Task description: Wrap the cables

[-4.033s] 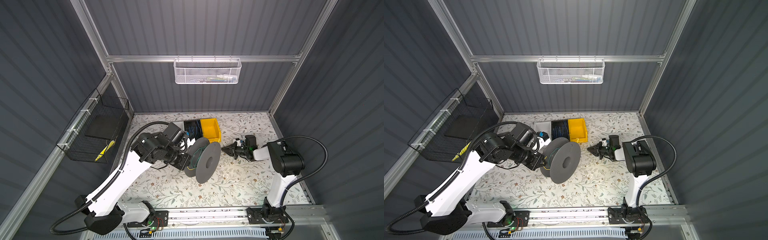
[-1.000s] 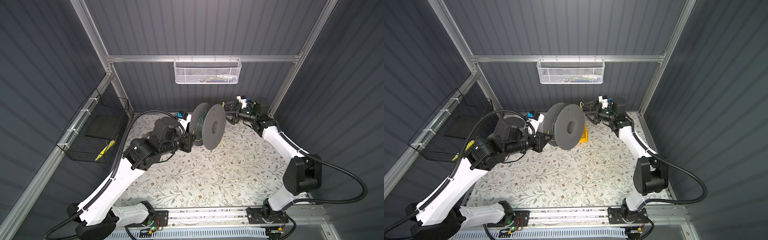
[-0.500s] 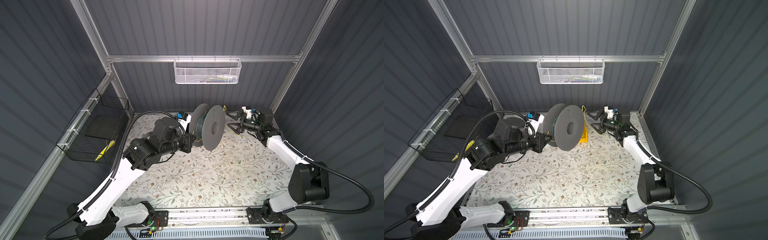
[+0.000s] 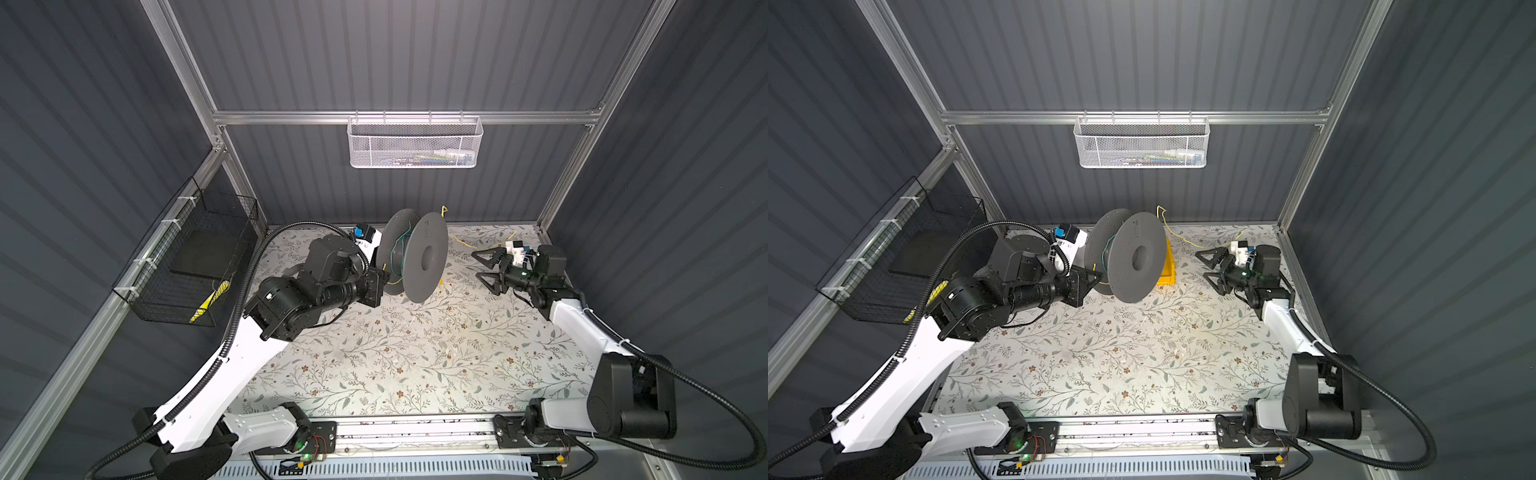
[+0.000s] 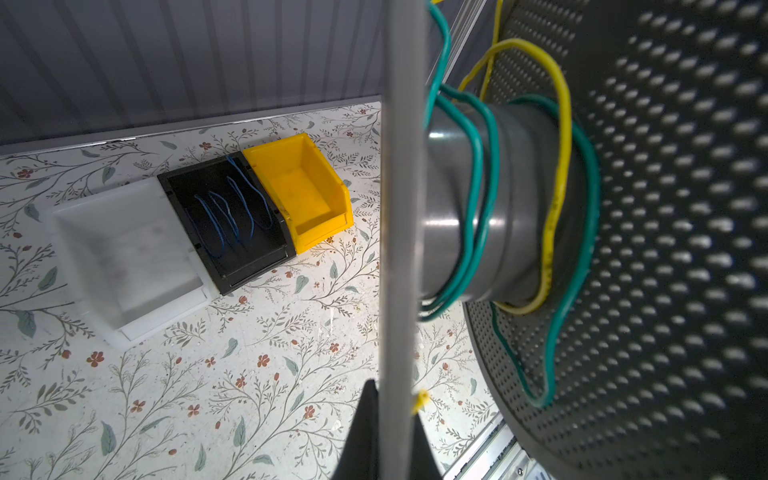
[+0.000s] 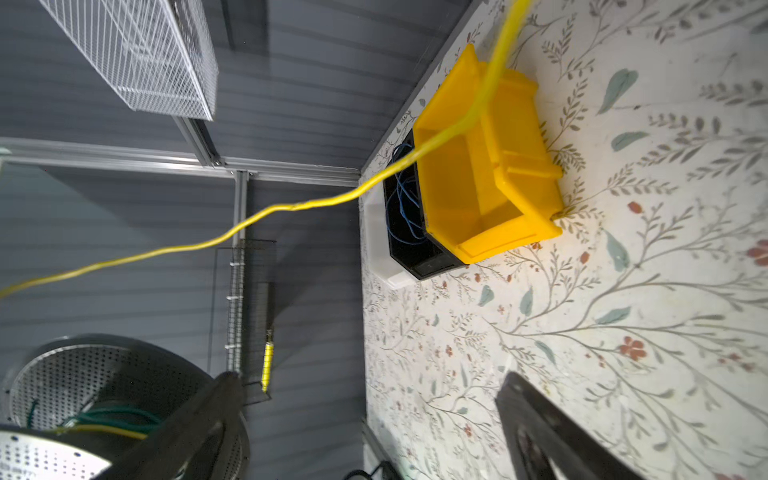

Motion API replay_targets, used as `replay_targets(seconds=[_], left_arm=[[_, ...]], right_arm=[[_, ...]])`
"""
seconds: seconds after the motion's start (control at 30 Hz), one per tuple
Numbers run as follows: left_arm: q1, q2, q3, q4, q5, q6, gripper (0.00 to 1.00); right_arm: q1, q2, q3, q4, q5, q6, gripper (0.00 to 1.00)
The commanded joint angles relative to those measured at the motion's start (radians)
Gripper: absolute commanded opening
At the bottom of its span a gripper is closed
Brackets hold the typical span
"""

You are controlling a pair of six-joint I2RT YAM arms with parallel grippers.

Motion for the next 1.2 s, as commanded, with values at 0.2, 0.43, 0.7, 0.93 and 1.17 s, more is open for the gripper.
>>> replay_targets(seconds=[0.2,0.43,0.7,0.93,1.17], left_arm=[[-0.001,-0.016,0.054,0.048,0.005,0.022,0.0],[-0.002,-0.027,0.058,0.035,0.002,0.018,0.0],[-0.001,-0.019,0.079,0.009,0.026,0.023,0.0],[-0.001,-0.023,0.072,0.007,0.04,0.023,0.0],[-0.001,-0.029,0.079,-0.002,0.041,0.029,0.0]], right_arm=[[-0.085,0.028,0.045,-0.173,0.105,-0.247,0.93],[-0.089,0.073,0.12,-0.237,0.193,-0.323,0.87],[-0.093,0.165,0.193,-0.219,0.223,-0.36,0.85],[-0.097,0.219,0.243,-0.164,0.229,-0.327,0.75],[-0.097,0.271,0.273,-0.149,0.232,-0.334,0.68]])
